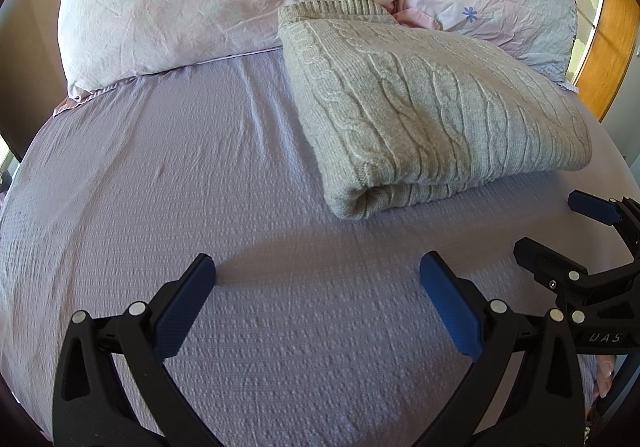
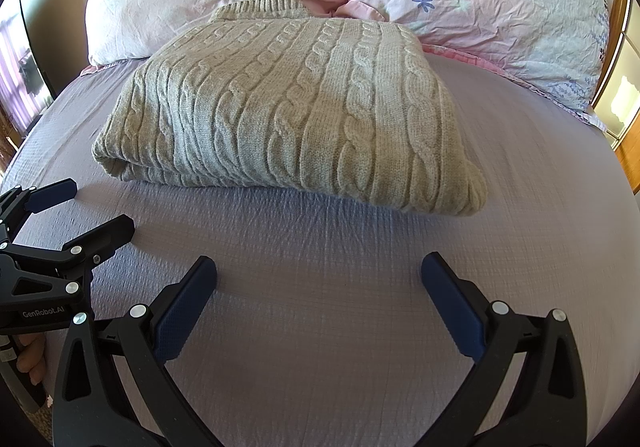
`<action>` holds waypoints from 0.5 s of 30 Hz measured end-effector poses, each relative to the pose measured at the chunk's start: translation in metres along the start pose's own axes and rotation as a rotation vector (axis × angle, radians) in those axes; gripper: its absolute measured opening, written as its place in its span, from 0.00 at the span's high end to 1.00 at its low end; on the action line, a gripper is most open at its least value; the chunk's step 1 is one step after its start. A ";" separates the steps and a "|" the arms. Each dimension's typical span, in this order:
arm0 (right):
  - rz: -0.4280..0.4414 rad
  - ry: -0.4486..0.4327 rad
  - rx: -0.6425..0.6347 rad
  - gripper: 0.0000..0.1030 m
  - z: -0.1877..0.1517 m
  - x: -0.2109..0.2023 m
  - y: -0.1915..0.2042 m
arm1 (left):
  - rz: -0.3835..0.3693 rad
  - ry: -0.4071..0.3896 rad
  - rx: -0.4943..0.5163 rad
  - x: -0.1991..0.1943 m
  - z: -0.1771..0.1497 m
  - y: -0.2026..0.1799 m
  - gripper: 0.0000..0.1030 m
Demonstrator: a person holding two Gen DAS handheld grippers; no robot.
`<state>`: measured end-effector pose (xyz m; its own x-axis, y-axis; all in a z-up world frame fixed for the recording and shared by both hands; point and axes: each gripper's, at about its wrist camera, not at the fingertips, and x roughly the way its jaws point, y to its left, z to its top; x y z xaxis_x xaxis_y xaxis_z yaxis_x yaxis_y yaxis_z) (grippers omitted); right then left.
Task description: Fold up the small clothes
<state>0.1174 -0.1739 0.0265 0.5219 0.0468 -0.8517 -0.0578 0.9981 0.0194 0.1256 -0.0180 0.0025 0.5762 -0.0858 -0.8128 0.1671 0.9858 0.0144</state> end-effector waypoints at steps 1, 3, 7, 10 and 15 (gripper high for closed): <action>0.000 0.000 0.000 0.01 0.000 0.000 0.000 | 0.000 0.000 0.000 0.000 0.000 0.000 0.02; 0.000 0.000 0.000 0.01 0.000 0.000 0.000 | 0.000 0.000 0.000 0.000 0.000 0.000 0.02; 0.000 0.000 0.000 0.01 0.000 0.000 0.000 | 0.000 0.001 0.000 0.000 0.000 0.000 0.02; 0.000 0.000 0.000 0.01 0.000 0.000 0.000 | 0.001 0.002 -0.001 0.001 0.000 0.000 0.02; 0.000 0.000 0.000 0.01 0.000 0.000 0.000 | 0.005 0.002 -0.007 0.001 -0.001 0.001 0.02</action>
<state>0.1175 -0.1737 0.0264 0.5221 0.0464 -0.8516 -0.0573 0.9982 0.0193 0.1259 -0.0169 0.0016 0.5754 -0.0801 -0.8139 0.1580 0.9873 0.0146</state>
